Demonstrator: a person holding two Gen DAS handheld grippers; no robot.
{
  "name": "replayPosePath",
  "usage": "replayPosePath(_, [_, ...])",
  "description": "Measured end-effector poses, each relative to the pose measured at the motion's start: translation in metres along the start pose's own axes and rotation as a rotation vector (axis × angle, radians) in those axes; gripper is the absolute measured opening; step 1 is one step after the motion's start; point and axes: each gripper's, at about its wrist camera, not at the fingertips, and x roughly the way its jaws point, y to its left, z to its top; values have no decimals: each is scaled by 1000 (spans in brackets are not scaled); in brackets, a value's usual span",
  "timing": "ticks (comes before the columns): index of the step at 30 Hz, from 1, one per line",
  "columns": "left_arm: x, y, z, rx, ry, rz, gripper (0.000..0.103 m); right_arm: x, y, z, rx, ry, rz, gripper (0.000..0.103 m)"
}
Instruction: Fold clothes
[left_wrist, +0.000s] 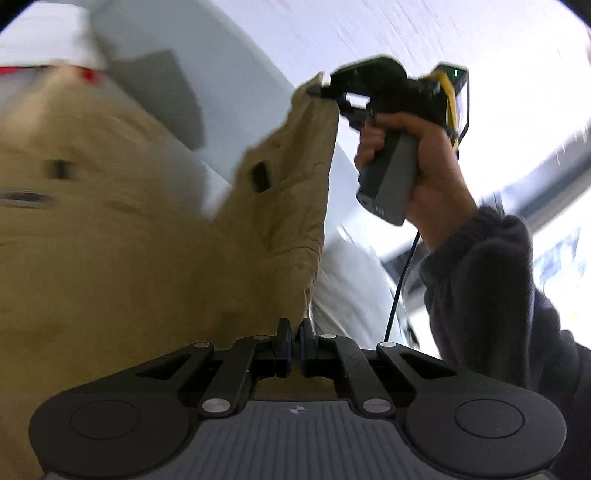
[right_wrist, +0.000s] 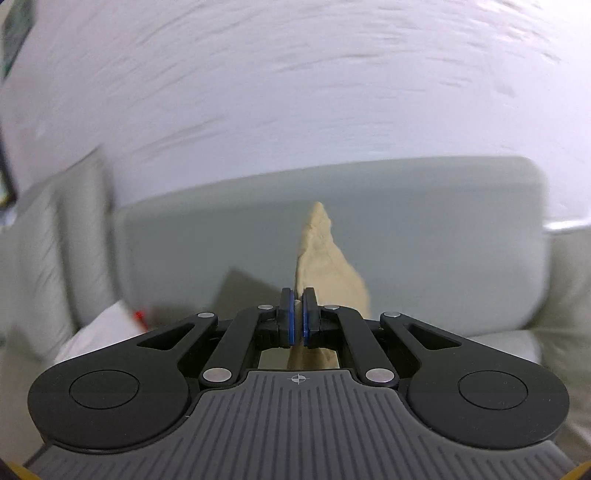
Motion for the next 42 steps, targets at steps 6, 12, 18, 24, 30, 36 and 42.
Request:
replayPosePath(6, [-86, 76, -3, -179, -161, 117, 2, 64, 142, -50, -38, 231, 94, 4])
replayPosePath(12, [-100, 116, -10, -285, -213, 171, 2, 132, 224, -115, -63, 420, 106, 4])
replayPosePath(18, [-117, 130, 2, -327, -254, 226, 20, 144, 234, -144, -60, 455, 187, 52])
replayPosePath(24, [-137, 129, -8, -353, -296, 206, 37, 64, 176, -104, -15, 293, 159, 64])
replayPosePath(30, [-132, 122, -12, -350, -335, 189, 40, -92, 69, -82, 40, 192, 144, 70])
replayPosePath(36, [-125, 104, -23, -264, -291, 190, 48, -224, -26, -116, 108, 121, 129, 80])
replayPosePath(42, [-107, 51, -62, -78, -208, 413, 51, -234, -67, -220, 109, 378, 224, 76])
